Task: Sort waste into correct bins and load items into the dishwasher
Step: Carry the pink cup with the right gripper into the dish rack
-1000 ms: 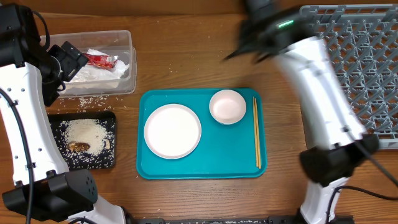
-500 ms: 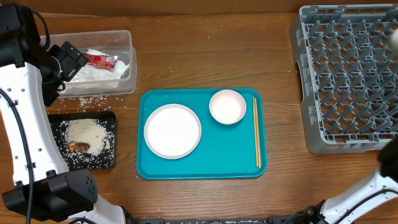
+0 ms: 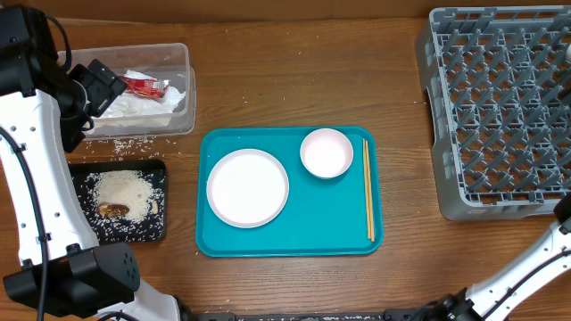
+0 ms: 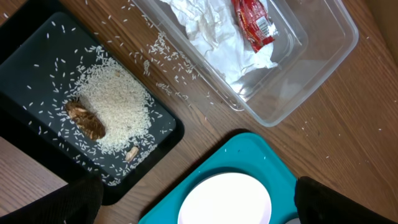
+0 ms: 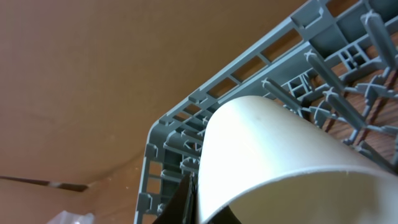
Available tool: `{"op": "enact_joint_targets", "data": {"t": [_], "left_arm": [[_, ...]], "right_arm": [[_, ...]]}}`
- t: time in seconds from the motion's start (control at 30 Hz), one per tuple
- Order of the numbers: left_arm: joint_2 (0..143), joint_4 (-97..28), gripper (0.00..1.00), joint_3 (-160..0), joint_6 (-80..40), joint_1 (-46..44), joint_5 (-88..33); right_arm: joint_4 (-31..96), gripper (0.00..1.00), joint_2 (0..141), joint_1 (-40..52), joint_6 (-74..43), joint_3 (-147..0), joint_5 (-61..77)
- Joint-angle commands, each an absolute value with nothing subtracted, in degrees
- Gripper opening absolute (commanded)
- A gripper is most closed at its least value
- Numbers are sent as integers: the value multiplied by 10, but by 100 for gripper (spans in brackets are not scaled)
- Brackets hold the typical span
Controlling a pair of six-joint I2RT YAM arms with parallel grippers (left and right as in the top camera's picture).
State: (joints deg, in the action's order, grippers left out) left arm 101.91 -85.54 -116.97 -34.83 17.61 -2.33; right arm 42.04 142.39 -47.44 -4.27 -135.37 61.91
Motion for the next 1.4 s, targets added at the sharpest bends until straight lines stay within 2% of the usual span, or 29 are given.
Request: {"op": "enact_joint_targets", "data": {"t": [0.0, 0.37, 0.43, 0.5, 0.7, 0.93, 1.2, 1.27, 1.3, 1.37], "left_arm": [[1025, -854, 100, -1171, -354, 172, -23], [1025, -854, 100, -1171, -354, 172, -24], [1025, -854, 100, -1171, -354, 172, -23], [1025, -854, 100, -1171, -354, 172, -23], [1025, -854, 100, -1171, -354, 172, -23], [1025, -854, 100, -1171, -354, 172, -24], [1025, -854, 100, -1171, -354, 172, -23], [1025, -854, 100, -1171, -354, 172, -23], [1025, -854, 100, -1171, -354, 172, -24], [1025, -854, 100, -1171, -354, 172, -23]], "right_arm": [[401, 4, 1459, -478, -101, -1361, 650], [489, 9, 1485, -517, -138, -1362, 601], [509, 14, 1484, -528, -138, -1362, 601], [533, 24, 1480, -541, -138, -1362, 601], [577, 25, 1433, -579, -138, -1362, 597], [619, 27, 1335, -597, -138, -1362, 522], [613, 26, 1280, -530, -138, -1362, 430], [617, 26, 1281, -498, -138, -1360, 356], [624, 26, 1283, -466, -138, -1360, 272], [637, 21, 1283, -430, -138, -1360, 196]]}}
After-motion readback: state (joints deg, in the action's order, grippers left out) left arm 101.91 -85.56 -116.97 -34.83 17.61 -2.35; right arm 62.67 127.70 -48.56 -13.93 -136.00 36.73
